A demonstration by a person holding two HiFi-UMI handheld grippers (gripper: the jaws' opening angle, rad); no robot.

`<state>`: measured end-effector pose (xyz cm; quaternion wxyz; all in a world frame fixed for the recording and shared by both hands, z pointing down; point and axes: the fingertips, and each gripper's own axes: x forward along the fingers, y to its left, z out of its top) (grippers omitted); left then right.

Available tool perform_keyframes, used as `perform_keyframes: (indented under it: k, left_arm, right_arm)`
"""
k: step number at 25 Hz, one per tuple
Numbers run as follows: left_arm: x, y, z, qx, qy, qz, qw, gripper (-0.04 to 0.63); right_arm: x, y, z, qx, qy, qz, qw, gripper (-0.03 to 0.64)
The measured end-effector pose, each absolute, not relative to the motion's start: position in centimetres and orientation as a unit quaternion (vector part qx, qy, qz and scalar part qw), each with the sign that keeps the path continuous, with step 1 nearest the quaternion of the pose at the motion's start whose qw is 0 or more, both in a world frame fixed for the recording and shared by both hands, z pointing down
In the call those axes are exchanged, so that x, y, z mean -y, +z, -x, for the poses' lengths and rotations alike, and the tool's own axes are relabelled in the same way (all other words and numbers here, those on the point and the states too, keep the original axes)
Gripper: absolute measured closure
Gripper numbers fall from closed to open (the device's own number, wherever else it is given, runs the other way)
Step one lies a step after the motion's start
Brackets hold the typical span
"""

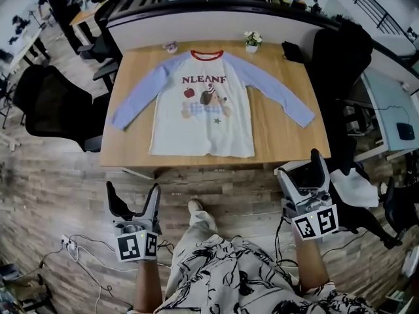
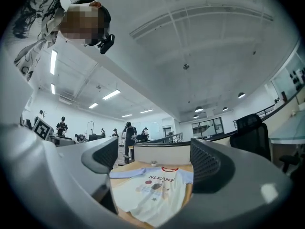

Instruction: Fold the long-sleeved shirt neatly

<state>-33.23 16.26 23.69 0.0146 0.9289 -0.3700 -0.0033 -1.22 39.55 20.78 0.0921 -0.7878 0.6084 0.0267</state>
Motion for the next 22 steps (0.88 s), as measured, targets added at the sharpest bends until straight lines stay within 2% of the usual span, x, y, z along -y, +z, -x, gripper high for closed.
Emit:
perform_keyframes:
  k: [6,14,22]
  left_arm:
    - [-7.8,22.3,32.4,0.351,-0.009,-0.936,0.008,0.035]
    - [-2.1,24.1,31.8,0.345,0.013,-0.938,0.017,0.035]
    - [1.8,25.6,29.0,0.364,0.033,-0.931,0.027,0.035]
  right_arm:
    - [-32.7,19.6,1.2,-0.591,0.032,0.801,0.088,0.152]
    - [-28.5,20.2,1.6,-0.581,0.021,0.811,0.061,0.152]
    - [-23.0,21.1,-2.5,-0.589,0.012,0.805,0.065,0.152]
